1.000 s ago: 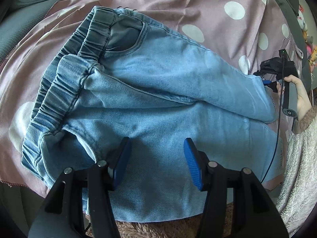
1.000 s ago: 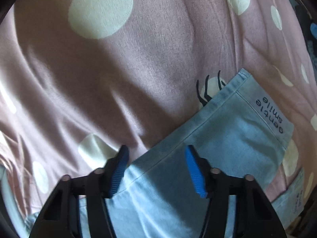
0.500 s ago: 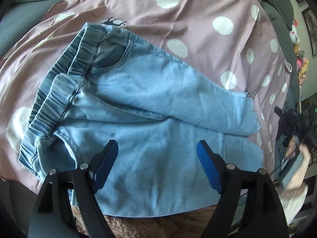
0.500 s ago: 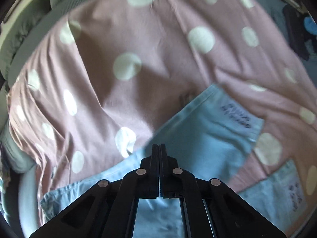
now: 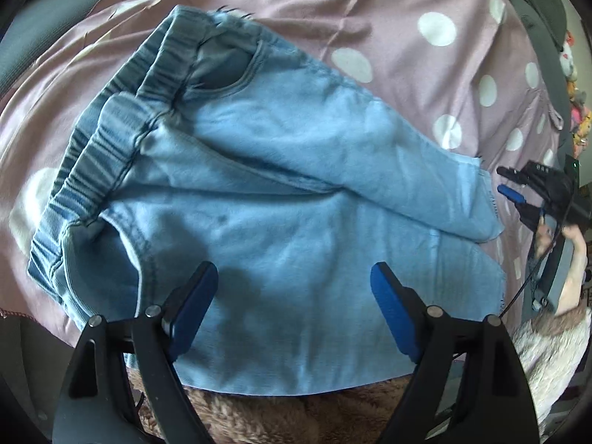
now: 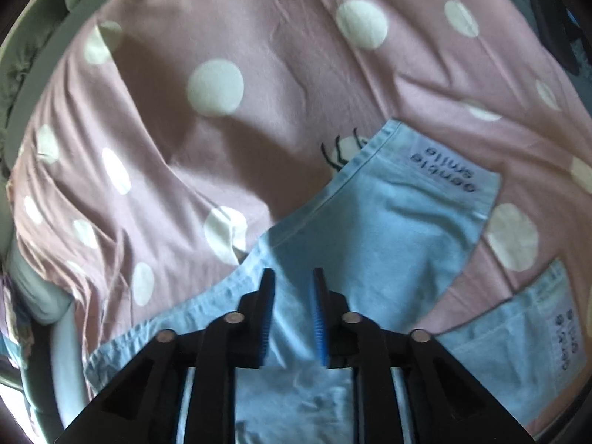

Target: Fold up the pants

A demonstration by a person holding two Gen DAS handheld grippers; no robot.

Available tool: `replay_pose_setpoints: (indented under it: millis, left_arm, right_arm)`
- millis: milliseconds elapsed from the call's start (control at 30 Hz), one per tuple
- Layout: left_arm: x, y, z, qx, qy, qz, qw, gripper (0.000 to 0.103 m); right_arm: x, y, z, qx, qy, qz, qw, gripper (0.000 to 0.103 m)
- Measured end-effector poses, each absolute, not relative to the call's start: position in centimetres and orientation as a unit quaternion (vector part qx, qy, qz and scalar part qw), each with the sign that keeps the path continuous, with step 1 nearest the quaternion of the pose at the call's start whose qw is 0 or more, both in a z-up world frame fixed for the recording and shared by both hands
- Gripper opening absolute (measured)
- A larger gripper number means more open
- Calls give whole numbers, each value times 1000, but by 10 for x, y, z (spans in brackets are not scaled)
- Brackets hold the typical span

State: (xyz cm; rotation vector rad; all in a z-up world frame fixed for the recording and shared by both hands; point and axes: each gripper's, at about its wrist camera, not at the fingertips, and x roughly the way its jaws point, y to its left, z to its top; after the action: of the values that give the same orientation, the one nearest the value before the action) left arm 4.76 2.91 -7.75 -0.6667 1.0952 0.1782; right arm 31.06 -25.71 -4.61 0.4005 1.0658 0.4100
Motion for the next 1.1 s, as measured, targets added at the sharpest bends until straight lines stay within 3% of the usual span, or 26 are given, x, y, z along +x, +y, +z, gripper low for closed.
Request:
replay_pose_setpoints:
  millis: [233,267,300,333,567,800,1100]
  left_arm:
    - [47,38,-84,-326,509,72,793,87]
    - [47,37,-84,-322,509,70,795,88]
    - [48,36,-84,-317,510,69,797,88]
    - [48,35,-84,-312,510,69,799,89]
    - [53,27,-83,-285,517,80,803,92]
    - [55,31,-77,-314,515,72,794,91]
    - [86,32,-30,-329,458,50,825,91]
  right_arm:
    - [355,-206,-75,172,545,157,805,30]
    - [358,-202,-78,166,547,148,807,27]
    - [359,-201,-81,163,549,146,807,15]
    - [358,-200,-84,164,550,148,805,12]
    - [325,-228,-66,191,514,182,816,11]
    - [282,-267,-39,214,462,229,830,5]
    - [217,-298,-40,227,419,281,833,4]
